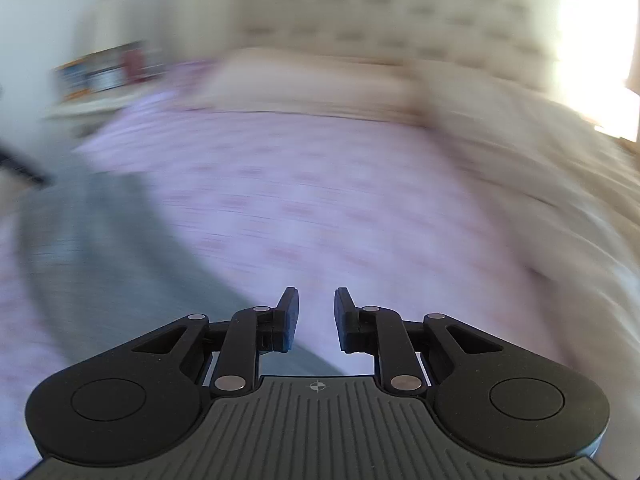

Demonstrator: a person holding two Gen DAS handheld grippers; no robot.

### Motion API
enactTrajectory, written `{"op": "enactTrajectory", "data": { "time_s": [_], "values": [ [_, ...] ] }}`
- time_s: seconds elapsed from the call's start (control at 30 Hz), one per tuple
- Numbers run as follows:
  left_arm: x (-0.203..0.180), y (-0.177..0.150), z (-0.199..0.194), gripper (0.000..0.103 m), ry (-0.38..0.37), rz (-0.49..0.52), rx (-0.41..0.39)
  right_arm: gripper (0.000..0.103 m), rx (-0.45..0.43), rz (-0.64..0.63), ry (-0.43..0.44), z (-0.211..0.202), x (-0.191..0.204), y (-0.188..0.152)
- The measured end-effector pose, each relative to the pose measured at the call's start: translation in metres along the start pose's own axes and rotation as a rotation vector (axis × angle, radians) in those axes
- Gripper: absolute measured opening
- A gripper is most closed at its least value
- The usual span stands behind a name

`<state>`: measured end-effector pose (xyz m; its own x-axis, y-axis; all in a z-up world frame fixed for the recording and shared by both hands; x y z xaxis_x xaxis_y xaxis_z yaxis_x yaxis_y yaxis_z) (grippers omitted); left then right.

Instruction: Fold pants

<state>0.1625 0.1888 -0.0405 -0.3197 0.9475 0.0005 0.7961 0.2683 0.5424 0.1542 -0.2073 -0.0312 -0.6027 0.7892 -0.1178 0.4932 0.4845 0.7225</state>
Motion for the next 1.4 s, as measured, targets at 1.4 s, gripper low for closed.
{"op": "enactTrajectory", "data": {
  "time_s": [1.4],
  "values": [
    [0.153,0.011,0.054,0.059,-0.104,-0.488,0.129,0.006,-0.216,-0.647,0.267,0.127,0.311,0.124]
  ]
}}
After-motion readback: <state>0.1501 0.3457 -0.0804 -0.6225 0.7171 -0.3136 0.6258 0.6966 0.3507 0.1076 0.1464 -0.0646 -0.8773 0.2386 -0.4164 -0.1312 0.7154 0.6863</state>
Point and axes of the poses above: each gripper's, at about its wrist camera, not at the fingertips, and z roughly the way its jaws point, x to its left, y to its top, the point moved 8 cm from there along z, roughly the way its jaws point, and after that the axes turned 6 degrees about -z, right-handed, at the moved point
